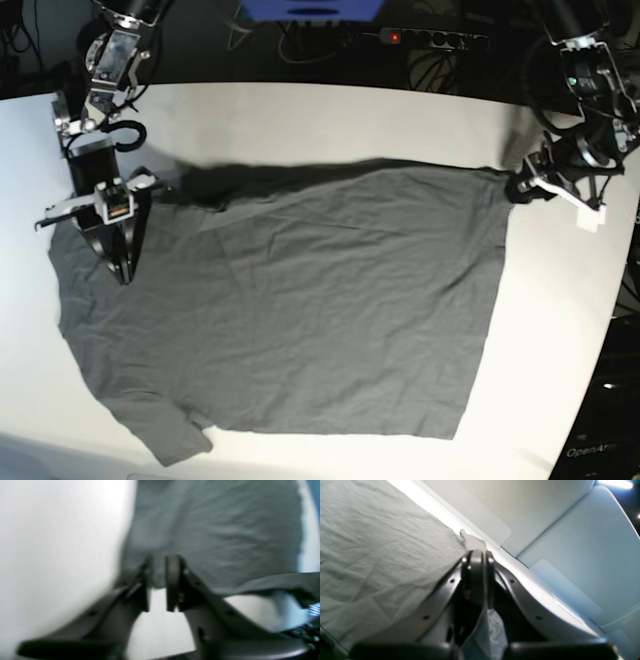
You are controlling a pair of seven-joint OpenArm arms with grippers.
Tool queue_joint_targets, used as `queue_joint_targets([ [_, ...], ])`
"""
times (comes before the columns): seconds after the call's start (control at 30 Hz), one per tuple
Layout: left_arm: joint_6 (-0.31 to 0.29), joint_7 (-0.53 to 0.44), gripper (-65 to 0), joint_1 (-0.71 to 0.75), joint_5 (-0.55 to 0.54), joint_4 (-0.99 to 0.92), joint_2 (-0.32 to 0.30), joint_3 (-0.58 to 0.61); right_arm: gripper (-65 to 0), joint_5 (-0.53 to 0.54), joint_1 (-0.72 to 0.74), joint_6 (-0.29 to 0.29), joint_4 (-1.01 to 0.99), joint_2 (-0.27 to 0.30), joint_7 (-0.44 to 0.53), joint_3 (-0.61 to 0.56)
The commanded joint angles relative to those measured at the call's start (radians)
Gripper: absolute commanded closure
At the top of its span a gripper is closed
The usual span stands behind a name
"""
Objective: Fold the T-shirt properly
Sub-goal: 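Lift the grey shirt's edge slightly with both grippers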
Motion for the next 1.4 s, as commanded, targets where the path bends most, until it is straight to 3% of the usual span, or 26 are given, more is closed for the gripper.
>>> queue_joint_targets([
  [0.0, -0.007, -0.02, -17.0, -0.01, -0.032, 0.017, -0.016, -0.001, -1.3, 0.022, 0.008, -0.01, 0.016, 0.004, 0.026, 0.0],
  [0.1, -0.008, -0.02, -29.4, 0.031, -0.032, 0.025, -0.037, -0.003, -1.3, 0.022, 0.008, -0.01, 0.016, 0.004, 0.028, 0.0],
  [0.2, -0.016, -0.03, -34.6, 0.053, -0.032, 0.019, -0.031, -0.003, -1.3, 0.022, 0.008, -0.01, 0.016, 0.004, 0.028, 0.0],
  [0.47, -0.033, -0.137, -35.1, 0.056, -0.027, -0.108, -0.028, 0.007, -1.3, 0.022, 0.008, -0.01, 0.016, 0.004, 0.028, -0.002],
  [0.67, -0.131, -0.189, -34.9, 0.008, 0.076, -0.248, -0.025, 0.062, -1.3, 0.024, 0.008, -0.01, 0.016, 0.004, 0.028, -0.002],
  [0.87, -0.131, -0.269, -35.1, -0.023, 0.102, -0.363, -0.01, 0.128, -1.3, 0.024, 0.011, -0.01, 0.016, 0.004, 0.028, -0.002],
  [1.23, -0.131, -0.273, -34.5, -0.102, 0.103, -0.466, 0.012, 0.194, -1.3, 0.024, 0.017, -0.01, 0.016, 0.004, 0.028, -0.002],
  [1.37, -0.131, -0.273, -22.3, -0.104, 0.103, -0.466, 0.013, 0.198, -1.3, 0.024, 0.019, -0.01, 0.016, 0.006, 0.028, -0.002],
])
